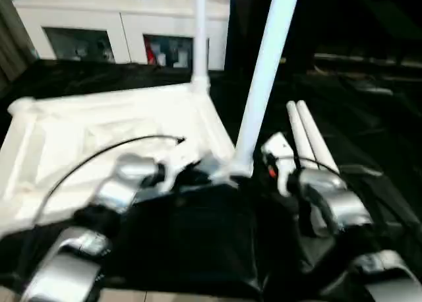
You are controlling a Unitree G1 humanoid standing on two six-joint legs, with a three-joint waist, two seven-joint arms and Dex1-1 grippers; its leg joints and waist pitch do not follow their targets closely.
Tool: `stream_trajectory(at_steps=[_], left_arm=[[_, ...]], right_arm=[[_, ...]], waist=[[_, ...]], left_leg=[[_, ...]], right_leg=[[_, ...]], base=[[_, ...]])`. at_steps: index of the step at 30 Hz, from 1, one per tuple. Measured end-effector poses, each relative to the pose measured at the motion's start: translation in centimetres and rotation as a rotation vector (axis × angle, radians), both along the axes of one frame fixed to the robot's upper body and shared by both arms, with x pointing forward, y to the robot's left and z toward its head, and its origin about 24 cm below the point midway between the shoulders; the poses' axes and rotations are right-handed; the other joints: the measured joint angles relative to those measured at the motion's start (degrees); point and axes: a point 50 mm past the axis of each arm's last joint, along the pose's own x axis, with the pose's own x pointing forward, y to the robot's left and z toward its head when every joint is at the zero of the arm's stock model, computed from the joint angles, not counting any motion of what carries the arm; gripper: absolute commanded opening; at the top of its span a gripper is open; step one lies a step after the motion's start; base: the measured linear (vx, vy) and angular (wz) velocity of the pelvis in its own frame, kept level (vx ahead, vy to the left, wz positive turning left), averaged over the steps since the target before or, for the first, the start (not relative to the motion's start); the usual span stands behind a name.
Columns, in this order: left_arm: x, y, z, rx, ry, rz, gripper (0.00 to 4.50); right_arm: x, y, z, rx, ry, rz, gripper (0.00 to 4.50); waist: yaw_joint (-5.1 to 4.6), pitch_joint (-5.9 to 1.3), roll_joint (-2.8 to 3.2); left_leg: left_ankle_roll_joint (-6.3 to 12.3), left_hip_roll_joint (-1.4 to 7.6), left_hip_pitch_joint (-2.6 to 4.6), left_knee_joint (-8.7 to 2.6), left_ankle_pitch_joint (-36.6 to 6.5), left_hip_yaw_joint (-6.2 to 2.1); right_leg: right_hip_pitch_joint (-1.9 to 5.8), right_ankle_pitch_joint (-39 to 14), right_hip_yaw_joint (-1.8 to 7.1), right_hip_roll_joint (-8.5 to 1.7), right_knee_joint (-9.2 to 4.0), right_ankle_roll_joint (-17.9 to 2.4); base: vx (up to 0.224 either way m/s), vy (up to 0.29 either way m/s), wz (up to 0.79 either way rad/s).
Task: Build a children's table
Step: Rotate leg to tighten
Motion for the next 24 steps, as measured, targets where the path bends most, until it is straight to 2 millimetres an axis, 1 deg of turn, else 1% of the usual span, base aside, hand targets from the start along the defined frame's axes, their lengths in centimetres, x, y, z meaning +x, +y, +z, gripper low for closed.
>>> stream_trajectory(at_steps=[1,3,6,7,10,12,13,17,21,24], left_arm=[[-0.15,0.14,0.03,0.003,0.006,-0.016,0.0],[-0.42,0.24,0.1,0.001,0.015,-0.043,0.0],[-0.68,0.25,0.06,-0.001,0.027,-0.067,0.0],[-0.72,0.26,0.04,-0.001,0.029,-0.07,0.0],[-0.77,0.28,0.0,-0.001,0.032,-0.07,0.0],[-0.8,0.27,0.01,-0.001,0.034,-0.07,0.0],[-0.82,0.25,0.02,-0.001,0.034,-0.07,0.0],[-0.87,0.27,0.03,-0.001,0.035,-0.07,0.0],[-0.88,0.3,0.02,-0.001,0.036,-0.069,0.0],[-0.69,0.2,-0.08,-0.008,0.034,-0.037,0.0]], right_arm=[[-0.06,-0.12,0.15,-0.004,-0.001,0.02,3.99],[-0.21,-0.19,0.4,-0.006,0.0,0.061,3.99],[-0.43,0.05,0.38,-0.001,0.016,0.101,3.99],[-0.46,0.1,0.36,0.0,0.019,0.106,3.75],[-0.56,0.21,0.31,0.008,0.034,0.12,3.64],[-0.61,0.23,0.32,0.01,0.037,0.129,3.34],[-0.62,0.24,0.32,0.01,0.037,0.131,3.34],[-0.67,0.31,0.34,0.009,0.038,0.142,2.93],[-0.66,0.35,0.33,0.009,0.038,0.139,2.82],[-0.41,0.66,0.08,0.015,0.029,0.087,2.8]], waist=[[0.11,0.0,0.0],[0.65,0.01,-0.01],[0.98,0.02,0.0],[1.01,0.02,-0.01],[0.98,0.02,-0.01],[0.97,0.02,-0.01],[0.96,0.02,-0.01],[0.95,0.02,-0.01],[0.91,0.02,-0.01],[0.81,0.01,-0.03]], left_leg=[[0.02,0.0,-0.01,0.0,-0.01,0.01],[0.04,0.0,0.0,0.0,-0.02,0.03],[0.03,0.0,0.03,0.01,-0.01,0.04],[0.02,0.0,0.04,0.02,-0.01,0.04],[-0.15,0.0,0.08,0.03,-0.1,0.05],[-0.23,0.0,0.08,0.03,-0.15,0.04],[-0.22,0.01,0.08,0.03,-0.15,0.04],[-0.18,0.01,0.07,0.03,-0.13,0.05],[-0.18,0.01,0.08,0.03,-0.13,0.05],[-0.23,0.0,0.14,0.05,-0.14,0.04]], right_leg=[[-0.01,-0.01,0.0,0.0,-0.01,-0.02],[-0.01,-0.04,0.0,0.0,0.0,-0.06],[0.0,-0.04,0.0,-0.01,0.04,-0.06],[0.01,-0.04,0.01,-0.02,0.05,-0.06],[0.04,-0.04,0.02,-0.02,0.06,-0.05],[0.04,-0.04,0.01,-0.02,0.06,-0.05],[0.04,-0.04,0.01,-0.02,0.06,-0.05],[0.04,-0.05,0.02,-0.02,0.06,-0.03],[0.04,-0.05,0.01,-0.02,0.06,-0.03],[0.09,-0.04,0.02,-0.02,0.09,-0.04]], base=[[0.0,0.0,0.0],[0.0,0.0,0.0],[0.0,0.0,0.0],[0.0,0.0,0.0],[0.0,0.0,0.0],[0.0,0.0,0.0],[0.0,0.0,0.0],[0.0,0.0,0.0],[0.0,0.0,0.0],[0.0,0.0,0.0]])
